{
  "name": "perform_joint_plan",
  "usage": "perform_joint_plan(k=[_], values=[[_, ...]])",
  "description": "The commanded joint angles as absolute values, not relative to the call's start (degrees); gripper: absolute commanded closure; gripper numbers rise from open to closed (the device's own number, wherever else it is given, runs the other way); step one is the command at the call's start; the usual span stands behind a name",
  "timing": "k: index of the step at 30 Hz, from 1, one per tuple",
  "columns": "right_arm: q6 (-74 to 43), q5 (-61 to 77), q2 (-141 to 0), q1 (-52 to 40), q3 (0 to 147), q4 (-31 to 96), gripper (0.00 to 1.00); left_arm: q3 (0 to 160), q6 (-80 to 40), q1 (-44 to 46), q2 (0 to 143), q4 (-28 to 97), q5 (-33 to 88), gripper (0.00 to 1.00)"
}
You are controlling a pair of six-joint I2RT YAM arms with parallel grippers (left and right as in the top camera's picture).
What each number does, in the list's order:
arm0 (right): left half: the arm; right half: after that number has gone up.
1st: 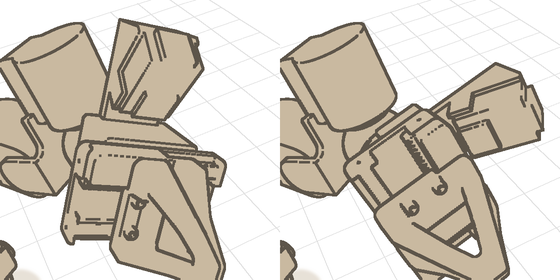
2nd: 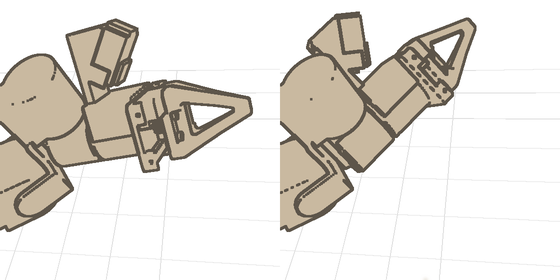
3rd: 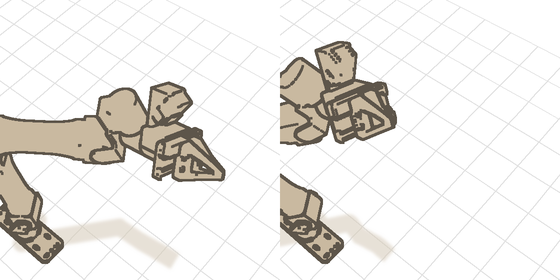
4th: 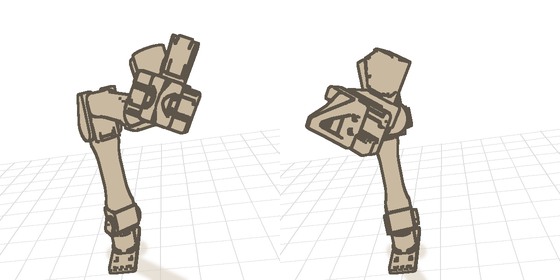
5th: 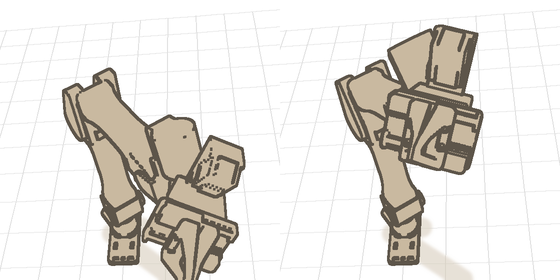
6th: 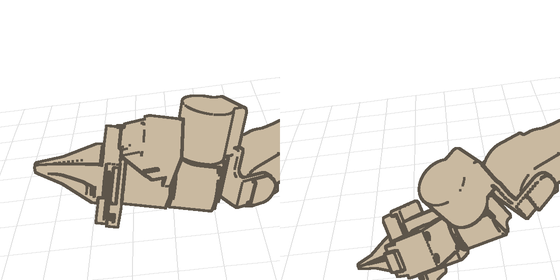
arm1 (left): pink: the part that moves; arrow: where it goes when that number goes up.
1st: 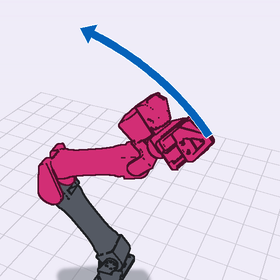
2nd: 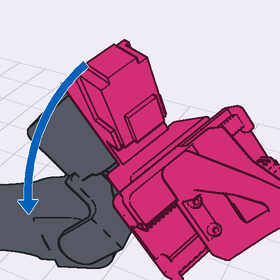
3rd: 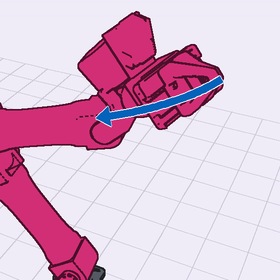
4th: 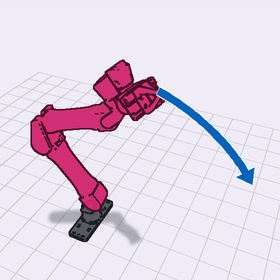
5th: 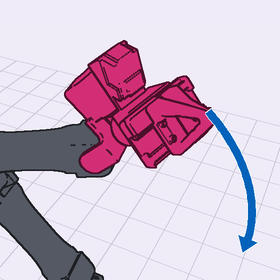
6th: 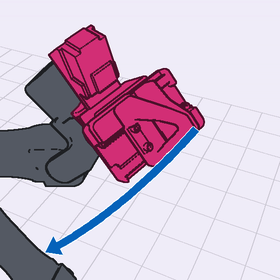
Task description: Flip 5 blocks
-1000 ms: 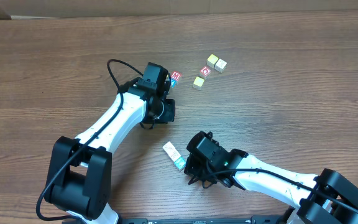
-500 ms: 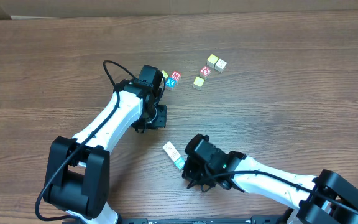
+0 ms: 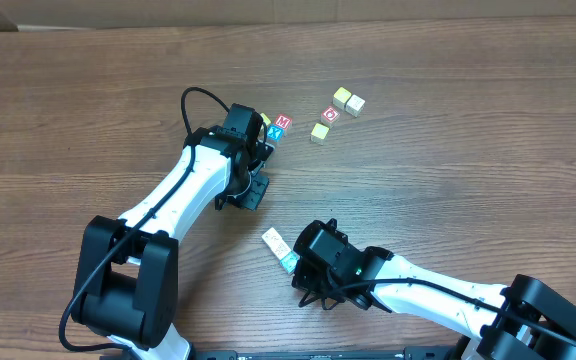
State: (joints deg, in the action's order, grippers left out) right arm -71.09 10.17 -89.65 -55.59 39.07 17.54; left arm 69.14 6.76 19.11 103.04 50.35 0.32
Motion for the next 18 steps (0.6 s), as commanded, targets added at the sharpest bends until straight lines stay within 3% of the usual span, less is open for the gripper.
perform_joint_plan(k=[1,18], values=[[-72.38,8.36,-89.89,-55.92,40.14,16.91,0.96,69.52,11.84,19.16,104.20,50.28,0.03,0.96],[-85.62,5.56,-89.91,-55.92,40.14,15.40,0.96,69.52,12.08,19.16,109.97,48.97,0.67,0.96]])
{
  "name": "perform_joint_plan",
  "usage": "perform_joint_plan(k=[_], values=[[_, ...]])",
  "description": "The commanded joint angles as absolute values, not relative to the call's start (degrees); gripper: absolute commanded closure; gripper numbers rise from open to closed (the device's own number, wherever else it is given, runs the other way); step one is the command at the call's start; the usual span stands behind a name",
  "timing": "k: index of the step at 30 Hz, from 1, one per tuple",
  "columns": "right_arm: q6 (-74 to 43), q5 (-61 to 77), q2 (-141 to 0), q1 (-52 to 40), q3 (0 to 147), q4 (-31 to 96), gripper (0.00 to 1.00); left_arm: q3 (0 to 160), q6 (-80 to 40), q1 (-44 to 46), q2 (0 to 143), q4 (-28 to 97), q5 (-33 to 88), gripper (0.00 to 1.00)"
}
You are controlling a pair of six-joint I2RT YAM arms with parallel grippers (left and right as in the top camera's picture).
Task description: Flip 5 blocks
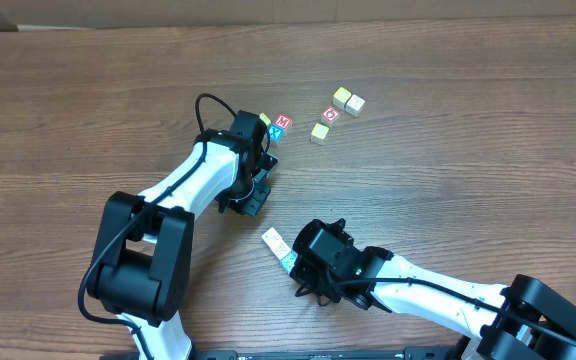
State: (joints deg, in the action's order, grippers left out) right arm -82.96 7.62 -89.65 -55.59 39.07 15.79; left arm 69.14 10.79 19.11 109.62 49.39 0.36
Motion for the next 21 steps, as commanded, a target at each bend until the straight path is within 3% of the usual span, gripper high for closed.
perform_joint_plan(k=[1,21], values=[[-85.62,5.30,-89.95,-55.92,40.14,15.11,0.96,69.52,12.19,19.16,109.97,48.88,0.71,0.96],[-87.02,5.82,-93.95,-55.92,40.14,13.32,0.96,69.52,15.05,24.16,109.97,50.52,3.16,0.96]])
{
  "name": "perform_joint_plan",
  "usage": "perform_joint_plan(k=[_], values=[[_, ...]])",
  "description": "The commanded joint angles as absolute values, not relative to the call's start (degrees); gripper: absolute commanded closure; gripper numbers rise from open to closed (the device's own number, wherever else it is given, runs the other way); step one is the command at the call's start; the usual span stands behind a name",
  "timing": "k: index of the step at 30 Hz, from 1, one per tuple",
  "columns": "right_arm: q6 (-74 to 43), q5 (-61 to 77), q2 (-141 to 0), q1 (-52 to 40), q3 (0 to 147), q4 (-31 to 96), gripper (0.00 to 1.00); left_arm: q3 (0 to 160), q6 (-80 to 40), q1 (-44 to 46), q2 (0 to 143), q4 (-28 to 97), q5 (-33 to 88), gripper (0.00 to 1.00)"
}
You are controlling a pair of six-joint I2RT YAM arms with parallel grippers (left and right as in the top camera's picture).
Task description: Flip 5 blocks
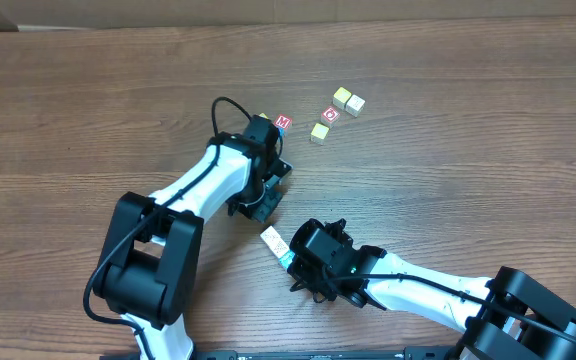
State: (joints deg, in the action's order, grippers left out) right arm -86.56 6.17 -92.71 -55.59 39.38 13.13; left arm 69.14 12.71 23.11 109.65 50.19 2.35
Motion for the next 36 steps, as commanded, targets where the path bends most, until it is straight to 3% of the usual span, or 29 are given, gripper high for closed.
perform_joint_plan(k=[1,36], values=[[-87.02,5.82,-93.95,-55.92,40.14,13.32,0.96,69.52,15.05,24.49,109.97,50.68,2.90,0.96],[-87.05,6.11,-93.95,-55.92,40.14,12.03,0.96,69.52,14.79,28.64,109.97,53.87,2.55,0.96]])
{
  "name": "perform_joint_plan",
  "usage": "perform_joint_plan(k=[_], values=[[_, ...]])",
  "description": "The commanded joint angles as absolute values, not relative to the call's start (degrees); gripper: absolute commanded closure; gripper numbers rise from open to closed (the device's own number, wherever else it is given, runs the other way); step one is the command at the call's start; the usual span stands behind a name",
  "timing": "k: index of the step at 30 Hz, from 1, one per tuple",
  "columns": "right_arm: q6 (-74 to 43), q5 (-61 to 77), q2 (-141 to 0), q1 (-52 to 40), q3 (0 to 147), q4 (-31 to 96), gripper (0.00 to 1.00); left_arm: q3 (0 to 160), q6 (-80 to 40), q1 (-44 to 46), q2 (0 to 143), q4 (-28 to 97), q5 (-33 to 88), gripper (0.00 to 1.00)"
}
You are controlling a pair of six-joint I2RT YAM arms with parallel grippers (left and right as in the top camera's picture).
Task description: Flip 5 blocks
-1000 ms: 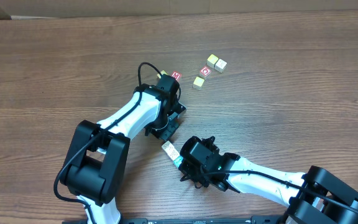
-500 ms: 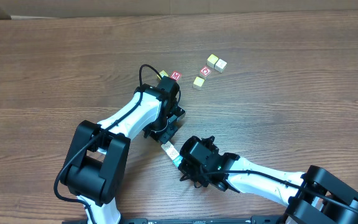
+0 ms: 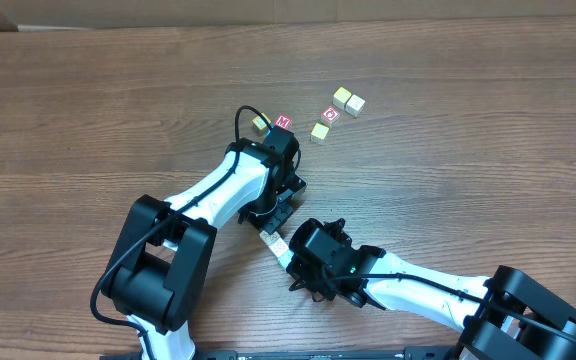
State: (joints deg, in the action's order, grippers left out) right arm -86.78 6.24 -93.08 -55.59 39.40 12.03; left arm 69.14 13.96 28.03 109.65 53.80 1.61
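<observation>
Six small blocks show at the back: a yellow one (image 3: 261, 124), a red M block (image 3: 282, 122), a yellow-green one (image 3: 319, 131), a red O block (image 3: 330, 115) and two pale ones (image 3: 341, 97) (image 3: 355, 104). A white block (image 3: 271, 241) lies mid-table with a teal block (image 3: 285, 257) tucked against it. My left gripper (image 3: 274, 213) points down at the white block from behind. My right gripper (image 3: 295, 259) sits against the teal block. Neither gripper's fingers can be made out from above.
The brown wooden table (image 3: 468, 180) fills the view. The left arm (image 3: 218, 190) runs diagonally from the front left. The right arm (image 3: 418, 290) comes in from the front right. A black cable (image 3: 240, 118) loops up near the yellow block.
My left arm has moved right and toward the front, so its gripper end now stands just behind the white block. The blue block by the red M is hidden. The right arm has barely moved.
At first the left wrist hung over the yellow block, left of the red M and blue pair, while the right gripper sat by the teal and white blocks. At each later moment the left arm stood further right, uncovering the yellow block and now nearing the white one.
</observation>
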Motion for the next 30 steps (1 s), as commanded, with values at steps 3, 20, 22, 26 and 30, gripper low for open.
perform_joint_plan(k=[3,20,22,26,30], values=[[-87.05,6.57,-93.95,-55.92,40.14,11.79,0.96,69.52,14.79,28.64,109.97,53.65,2.46,0.96],[-87.05,8.08,-93.95,-55.92,40.14,10.61,0.96,69.52,14.76,28.71,110.26,50.63,2.35,0.96],[-87.05,8.23,-93.95,-55.92,40.14,10.59,0.96,69.52,14.76,28.88,110.26,50.50,2.35,0.96],[-87.07,8.23,-93.95,-55.92,40.14,10.55,0.96,69.52,14.76,29.50,110.26,50.50,2.37,0.96],[-87.26,8.32,-93.95,-55.92,40.14,10.52,0.96,69.52,14.79,30.20,110.26,50.48,2.35,0.96]])
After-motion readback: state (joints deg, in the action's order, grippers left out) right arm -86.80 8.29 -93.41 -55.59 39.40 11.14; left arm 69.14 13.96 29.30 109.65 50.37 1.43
